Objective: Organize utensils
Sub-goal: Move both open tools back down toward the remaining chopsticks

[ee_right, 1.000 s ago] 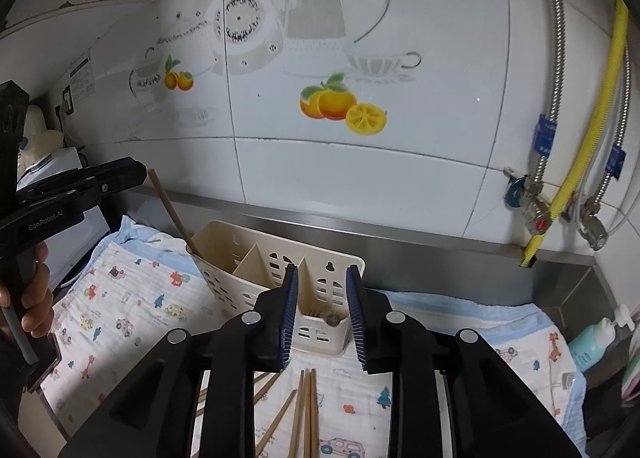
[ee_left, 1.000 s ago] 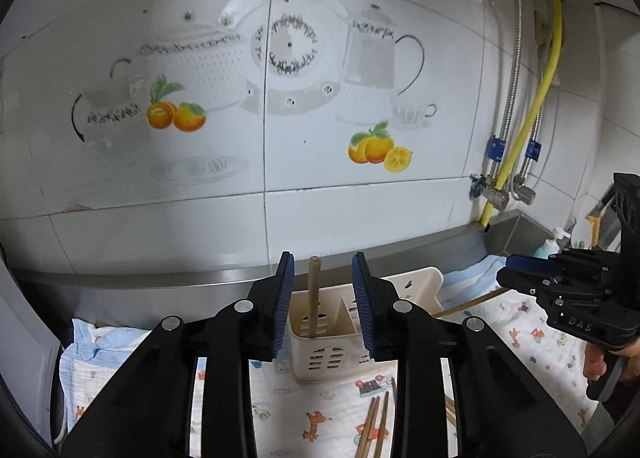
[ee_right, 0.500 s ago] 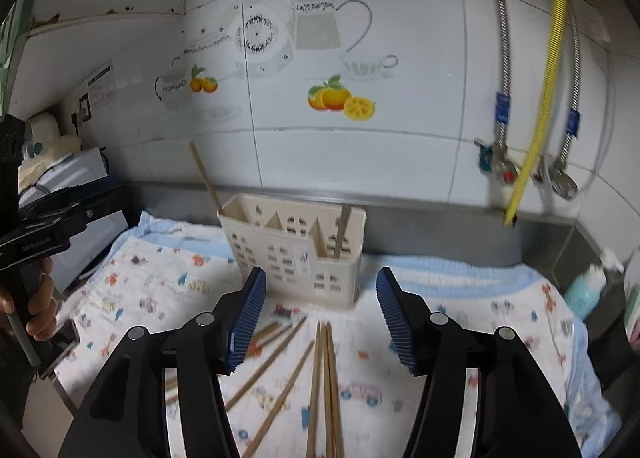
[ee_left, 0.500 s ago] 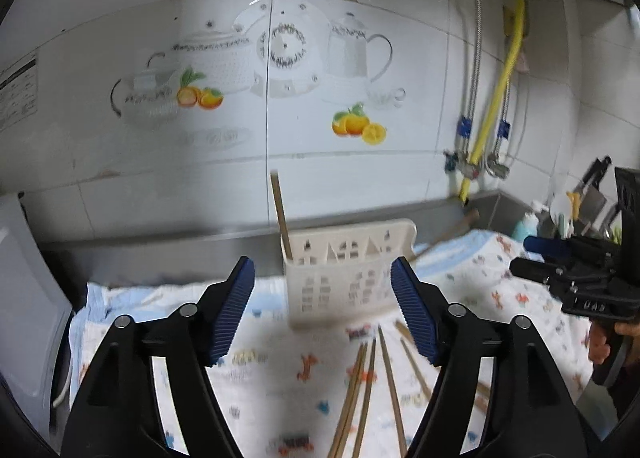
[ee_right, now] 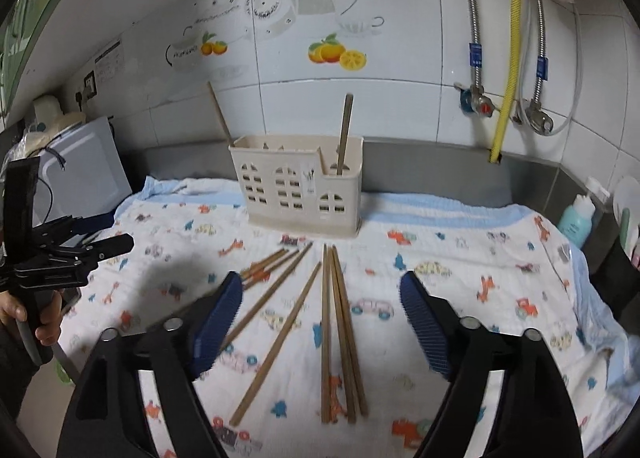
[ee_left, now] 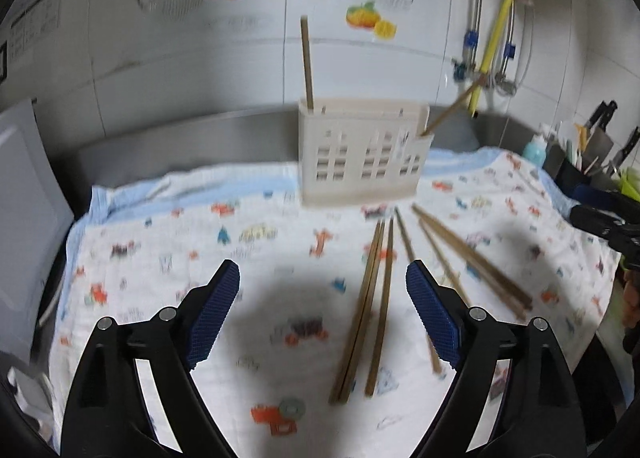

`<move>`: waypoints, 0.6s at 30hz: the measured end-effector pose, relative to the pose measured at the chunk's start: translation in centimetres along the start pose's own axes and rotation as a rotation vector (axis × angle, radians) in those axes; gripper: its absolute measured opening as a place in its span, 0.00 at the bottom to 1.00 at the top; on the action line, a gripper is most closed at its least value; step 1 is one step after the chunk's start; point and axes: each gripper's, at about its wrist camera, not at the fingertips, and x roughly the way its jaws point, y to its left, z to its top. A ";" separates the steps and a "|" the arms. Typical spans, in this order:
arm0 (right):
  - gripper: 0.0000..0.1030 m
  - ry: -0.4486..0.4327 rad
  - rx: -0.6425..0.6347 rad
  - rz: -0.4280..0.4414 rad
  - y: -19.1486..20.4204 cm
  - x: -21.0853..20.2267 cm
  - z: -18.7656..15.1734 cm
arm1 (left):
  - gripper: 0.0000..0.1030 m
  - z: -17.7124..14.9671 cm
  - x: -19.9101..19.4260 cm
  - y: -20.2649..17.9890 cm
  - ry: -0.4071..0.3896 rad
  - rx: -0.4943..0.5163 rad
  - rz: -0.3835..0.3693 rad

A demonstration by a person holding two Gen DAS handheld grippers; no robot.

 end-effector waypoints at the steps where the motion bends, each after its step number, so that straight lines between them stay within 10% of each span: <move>1: 0.77 0.000 -0.009 -0.010 0.2 -0.1 -0.5 | 0.82 -0.5 0.3 0.1 0.014 0.003 0.000; 18: 0.86 0.049 -0.064 -0.019 1.1 0.5 -5.3 | 0.82 -4.5 4.6 0.7 0.165 0.056 0.005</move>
